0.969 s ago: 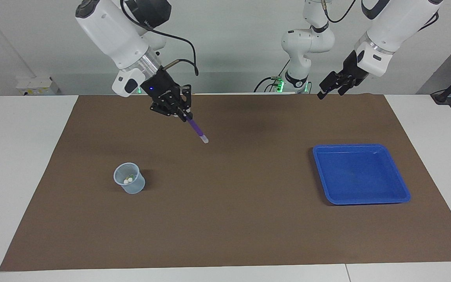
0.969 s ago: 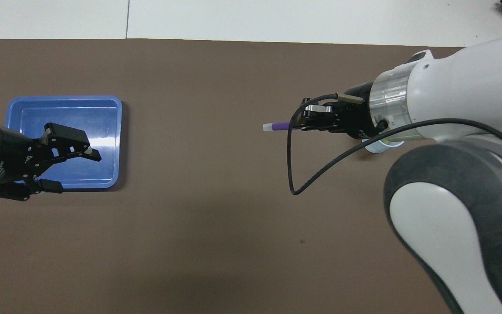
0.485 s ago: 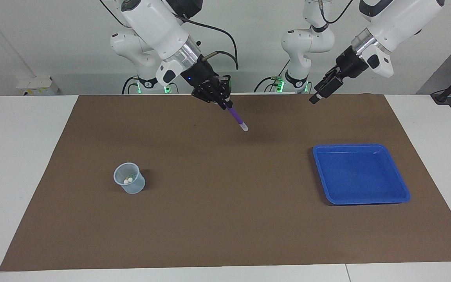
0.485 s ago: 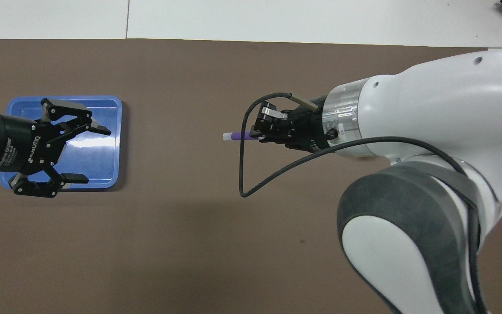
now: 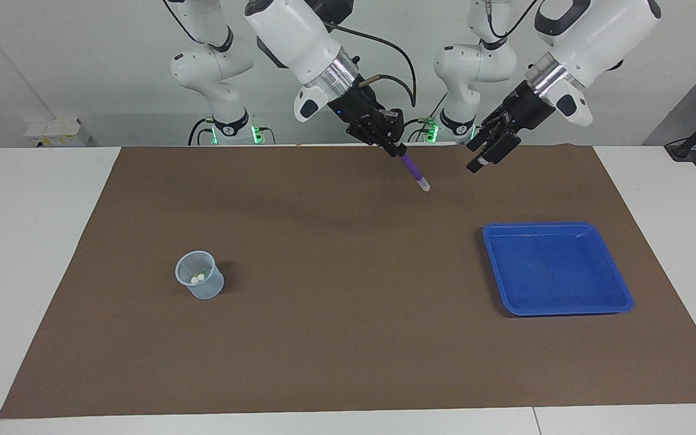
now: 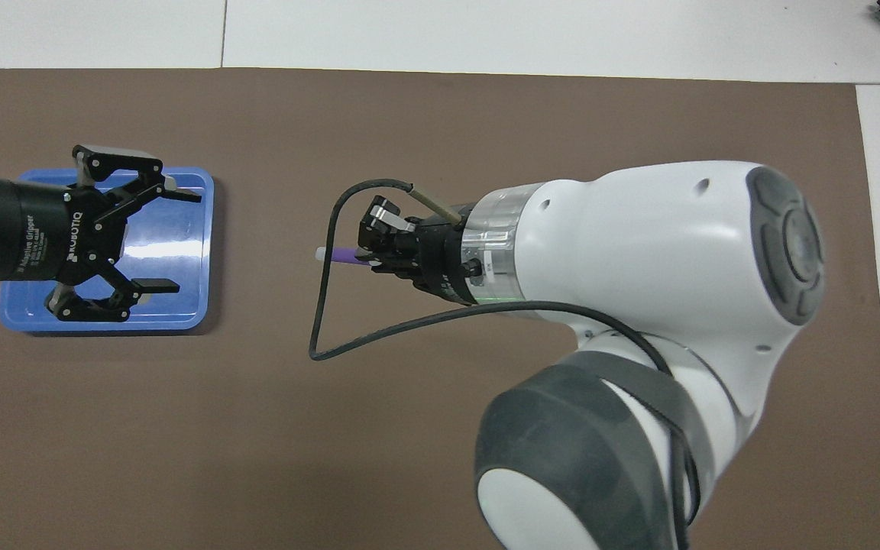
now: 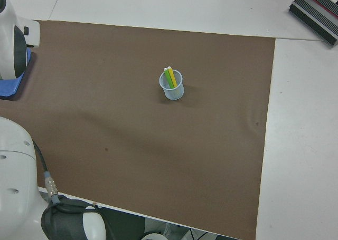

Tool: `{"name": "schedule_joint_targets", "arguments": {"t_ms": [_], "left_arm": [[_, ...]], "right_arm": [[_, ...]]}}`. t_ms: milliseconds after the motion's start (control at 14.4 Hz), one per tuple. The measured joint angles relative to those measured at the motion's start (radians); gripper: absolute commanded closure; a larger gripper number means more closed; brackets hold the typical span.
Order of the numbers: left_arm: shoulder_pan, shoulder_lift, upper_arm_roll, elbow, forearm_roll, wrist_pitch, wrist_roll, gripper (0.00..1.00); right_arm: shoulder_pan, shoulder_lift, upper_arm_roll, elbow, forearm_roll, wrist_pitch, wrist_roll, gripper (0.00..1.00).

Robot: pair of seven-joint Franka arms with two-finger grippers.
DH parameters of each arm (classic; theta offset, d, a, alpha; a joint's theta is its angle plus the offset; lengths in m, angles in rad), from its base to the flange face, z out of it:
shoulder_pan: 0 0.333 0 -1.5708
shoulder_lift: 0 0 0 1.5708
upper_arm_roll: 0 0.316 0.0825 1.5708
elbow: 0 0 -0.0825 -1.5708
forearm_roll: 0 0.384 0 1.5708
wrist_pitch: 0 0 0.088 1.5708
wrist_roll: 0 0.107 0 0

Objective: Right arm passes pens to left for tray arrangement
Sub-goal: 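Bring the purple pen to the left gripper and close the left gripper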

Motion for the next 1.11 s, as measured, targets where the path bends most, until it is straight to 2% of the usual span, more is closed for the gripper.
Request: {"name": "schedule_joint_targets", "arguments": {"t_ms": [346, 485, 762, 1108], "left_arm": [[-0.032, -0.009, 0.0, -0.066, -0.047, 0.106, -0.047, 0.04], [-0.079, -0.009, -0.001, -0.11, -0.063, 0.151, -0.049, 0.04], [-0.107, -0.01, 0.0, -0.122, -0.084, 0.165, -0.056, 0.06], [-0.113, -0.01, 0.0, -0.125, -0.086, 0.208, -0.056, 0.25]], "right_arm": [[0.012, 0.004, -0.001, -0.01, 0.036, 0.053, 0.049, 1.0], [0.019, 0.004, -0.001, -0.017, 0.036, 0.066, 0.052, 1.0], [0.019, 0.004, -0.001, -0.021, 0.037, 0.068, 0.052, 1.0], [0.019, 0.004, -0.001, -0.023, 0.037, 0.068, 0.052, 1.0]]}}
